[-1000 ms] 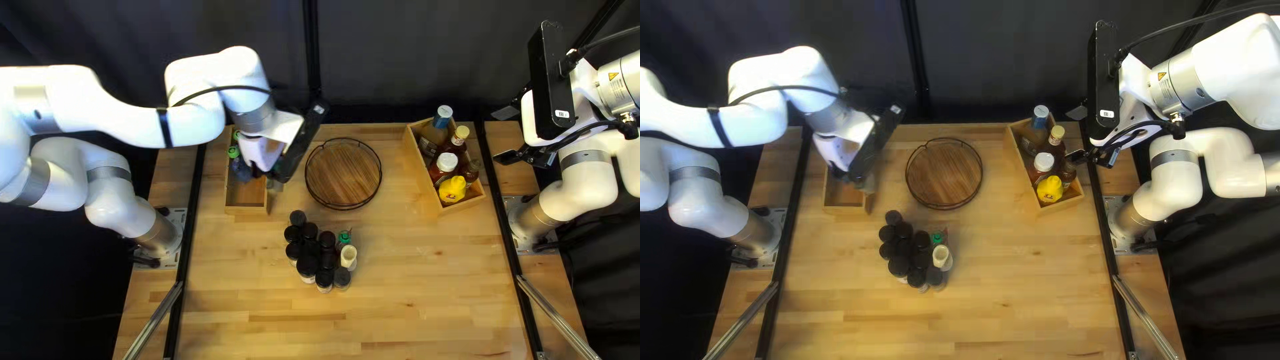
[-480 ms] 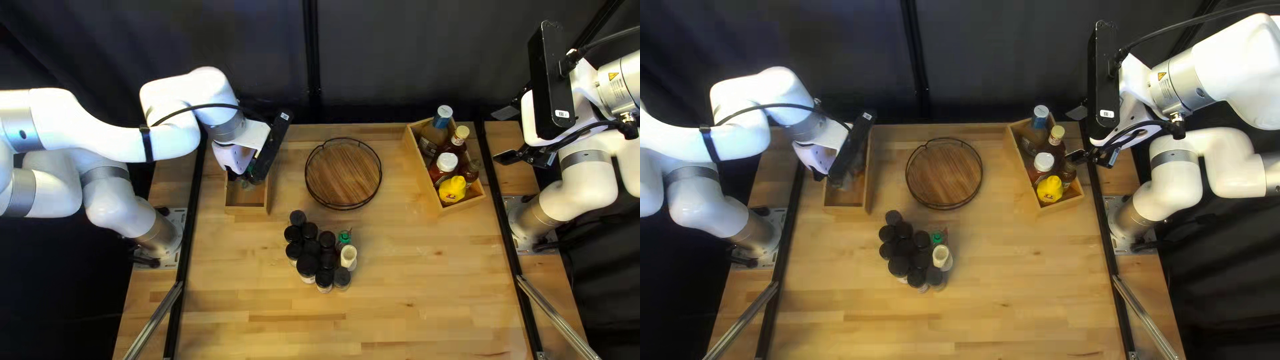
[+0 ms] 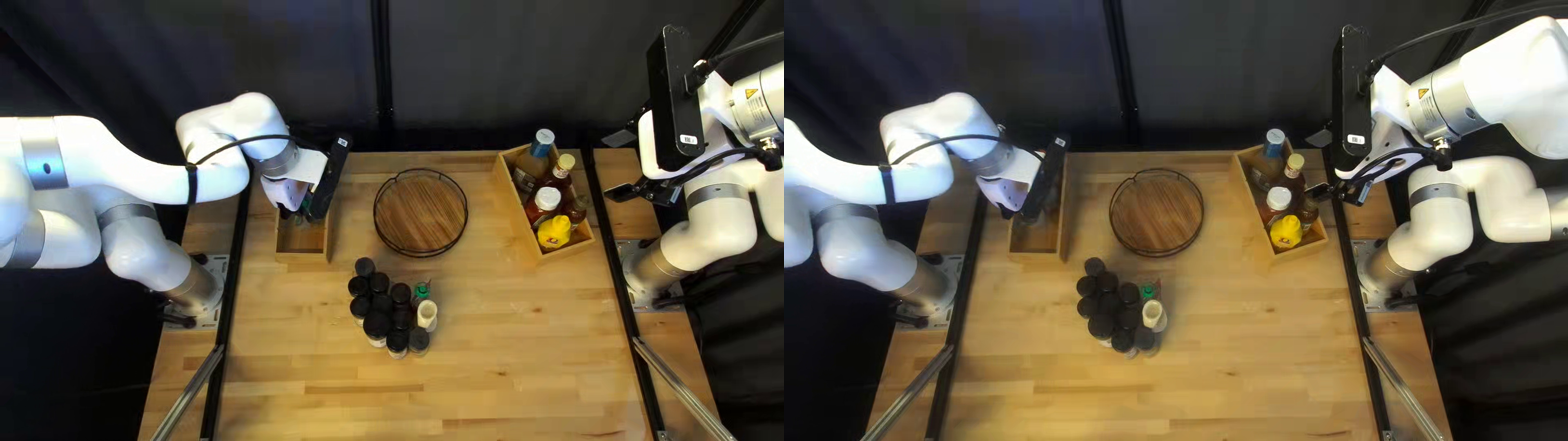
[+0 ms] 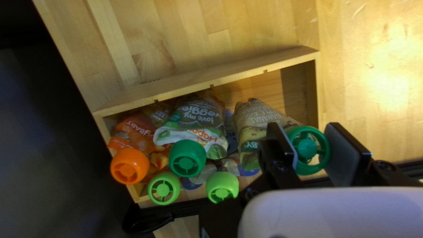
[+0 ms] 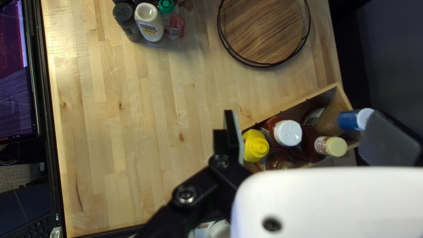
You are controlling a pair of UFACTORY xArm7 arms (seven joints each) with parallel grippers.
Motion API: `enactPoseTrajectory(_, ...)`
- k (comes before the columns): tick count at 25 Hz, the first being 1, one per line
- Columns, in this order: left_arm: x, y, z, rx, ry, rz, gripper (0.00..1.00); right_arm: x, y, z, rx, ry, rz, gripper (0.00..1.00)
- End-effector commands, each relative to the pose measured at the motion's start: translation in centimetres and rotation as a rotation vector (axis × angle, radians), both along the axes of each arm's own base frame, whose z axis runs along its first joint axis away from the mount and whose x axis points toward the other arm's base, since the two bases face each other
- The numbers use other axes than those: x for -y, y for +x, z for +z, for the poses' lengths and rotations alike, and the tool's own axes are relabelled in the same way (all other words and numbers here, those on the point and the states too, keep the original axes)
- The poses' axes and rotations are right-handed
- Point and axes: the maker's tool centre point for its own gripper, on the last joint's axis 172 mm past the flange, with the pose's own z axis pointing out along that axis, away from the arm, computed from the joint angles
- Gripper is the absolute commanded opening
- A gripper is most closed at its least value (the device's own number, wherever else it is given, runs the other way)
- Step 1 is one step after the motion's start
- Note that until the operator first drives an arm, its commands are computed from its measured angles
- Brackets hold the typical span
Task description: Separate condiments, baby food and spices and place it in 3 different racks/containers
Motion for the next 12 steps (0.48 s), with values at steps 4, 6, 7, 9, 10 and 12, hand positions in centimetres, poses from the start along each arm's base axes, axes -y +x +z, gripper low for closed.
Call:
enactPoseTrajectory(4,0.6,0.5,-0.2,-0.003,0.024,0.027,1.0,0.0,0.0,0.0,0.0,0.0,0.0,1.0)
enactPoseTrajectory(6,1.4,1.3,0.4,-0.002,0.017,0.02,1.0,0.0,0.0,0.0,0.0,0.0,0.0,1.0)
enactPoseTrajectory(7,2.2,1.9,1.0,0.0,0.006,0.011,1.0,0.0,0.0,0.0,0.0,0.0,0.0,1.0)
enactPoseTrajectory(9,3.6,3.1,1.8,0.007,-0.022,-0.012,1.0,0.0,0.0,0.0,0.0,0.0,0.0,1.0)
enactPoseTrajectory(10,4.4,3.9,2.2,0.011,-0.038,-0.025,1.0,0.0,0.0,0.0,0.0,0.0,0.0,1.0)
enactPoseTrajectory(12,5.8,5.6,2.6,0.014,-0.081,-0.048,1.0,0.0,0.0,0.0,0.0,0.0,0.0,1.0)
